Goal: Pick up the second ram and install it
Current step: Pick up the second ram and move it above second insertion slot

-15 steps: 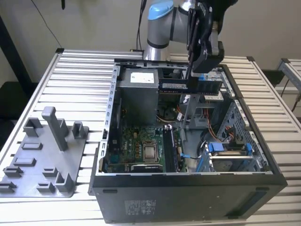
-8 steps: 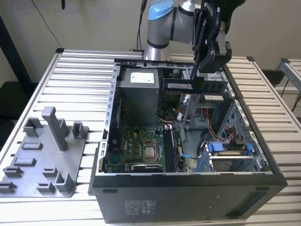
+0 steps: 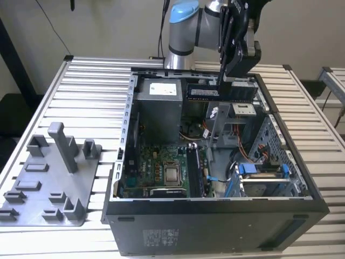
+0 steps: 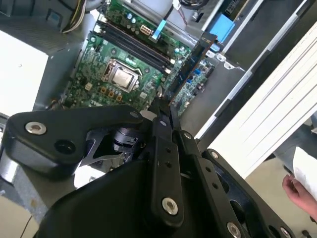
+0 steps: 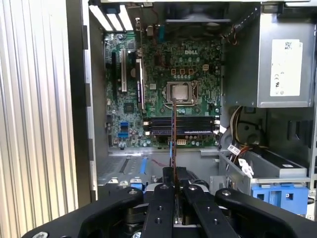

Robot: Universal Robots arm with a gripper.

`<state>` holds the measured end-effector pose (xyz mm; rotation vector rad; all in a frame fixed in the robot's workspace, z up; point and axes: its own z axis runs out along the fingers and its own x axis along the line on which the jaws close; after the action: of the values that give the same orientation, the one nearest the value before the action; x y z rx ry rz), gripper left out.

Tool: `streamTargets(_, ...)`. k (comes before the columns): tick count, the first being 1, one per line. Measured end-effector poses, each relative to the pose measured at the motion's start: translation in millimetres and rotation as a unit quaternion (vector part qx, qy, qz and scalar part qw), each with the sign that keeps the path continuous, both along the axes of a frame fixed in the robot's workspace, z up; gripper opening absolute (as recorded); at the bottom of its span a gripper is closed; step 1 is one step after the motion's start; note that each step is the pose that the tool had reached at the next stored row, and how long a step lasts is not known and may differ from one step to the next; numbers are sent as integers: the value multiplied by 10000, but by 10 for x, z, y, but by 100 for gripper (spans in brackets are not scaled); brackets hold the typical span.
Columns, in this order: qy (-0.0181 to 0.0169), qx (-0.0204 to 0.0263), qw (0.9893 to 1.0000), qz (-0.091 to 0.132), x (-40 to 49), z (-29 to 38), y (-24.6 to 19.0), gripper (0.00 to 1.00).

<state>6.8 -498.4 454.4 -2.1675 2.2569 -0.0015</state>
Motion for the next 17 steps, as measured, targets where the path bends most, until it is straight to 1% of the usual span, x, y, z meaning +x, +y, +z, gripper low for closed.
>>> streamTargets(8, 0, 0, 10000, 0, 0, 0, 284, 14)
streamTargets(17, 0, 0, 10000, 0, -1, 0, 552, 14)
